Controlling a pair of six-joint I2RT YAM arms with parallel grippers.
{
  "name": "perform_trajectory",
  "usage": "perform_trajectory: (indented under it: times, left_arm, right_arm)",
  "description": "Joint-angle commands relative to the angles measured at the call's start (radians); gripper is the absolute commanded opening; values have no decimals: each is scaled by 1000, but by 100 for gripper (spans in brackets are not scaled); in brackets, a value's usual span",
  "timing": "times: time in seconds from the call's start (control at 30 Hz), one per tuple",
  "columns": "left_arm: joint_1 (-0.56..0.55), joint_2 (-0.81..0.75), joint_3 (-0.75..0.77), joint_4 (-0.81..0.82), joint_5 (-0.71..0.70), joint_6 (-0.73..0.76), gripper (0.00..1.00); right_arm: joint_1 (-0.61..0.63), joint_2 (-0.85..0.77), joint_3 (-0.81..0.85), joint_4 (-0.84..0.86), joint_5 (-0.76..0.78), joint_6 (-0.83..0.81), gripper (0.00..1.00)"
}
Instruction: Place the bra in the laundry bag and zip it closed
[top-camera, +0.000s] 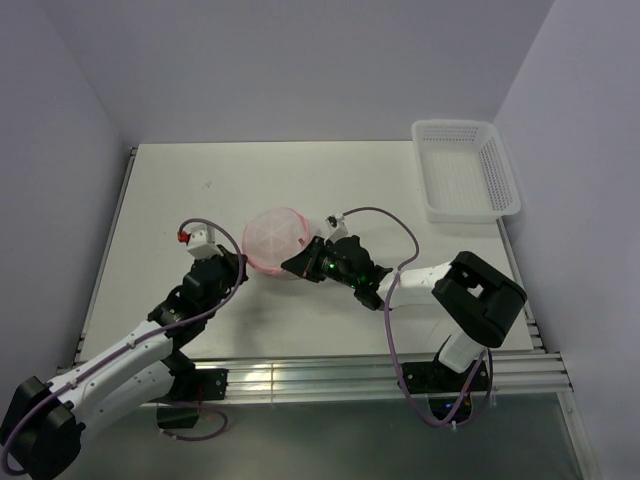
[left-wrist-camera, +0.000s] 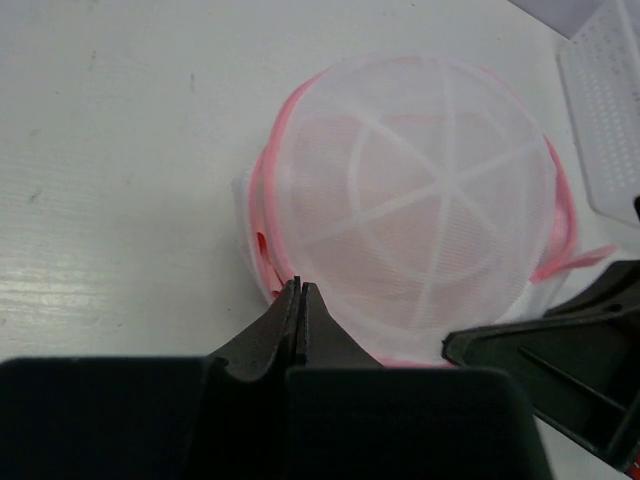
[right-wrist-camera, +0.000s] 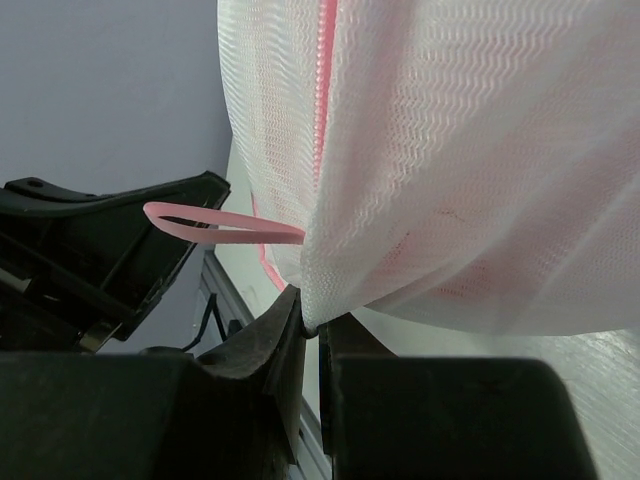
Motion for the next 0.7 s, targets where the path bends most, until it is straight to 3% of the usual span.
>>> perform_trajectory:
  times: [0.0, 0.17, 0.23, 0.33, 0.47, 0.67]
  left_arm:
    - [4, -61, -15, 33, 116, 7, 0]
    - [-1, -152, -47, 6, 173, 8, 0]
    - [-7, -152, -65, 26, 279, 25, 0]
    - [-48, -107, -73, 50, 328, 11, 1]
    - [-137, -104, -92, 101, 288, 16, 22]
    - [-137, 21, -69, 141, 288, 45, 25]
  right_arm:
    - [-5, -16, 19, 8, -10, -24, 0]
    - [-7, -14, 25, 3, -5, -27, 0]
    - [-8, -16, 28, 1, -12, -30, 0]
    - [-8, -19, 30, -5, -7, -33, 0]
    - [-8, -14, 40, -14, -5, -35, 0]
    - [-8, -20, 43, -20, -5, -38, 0]
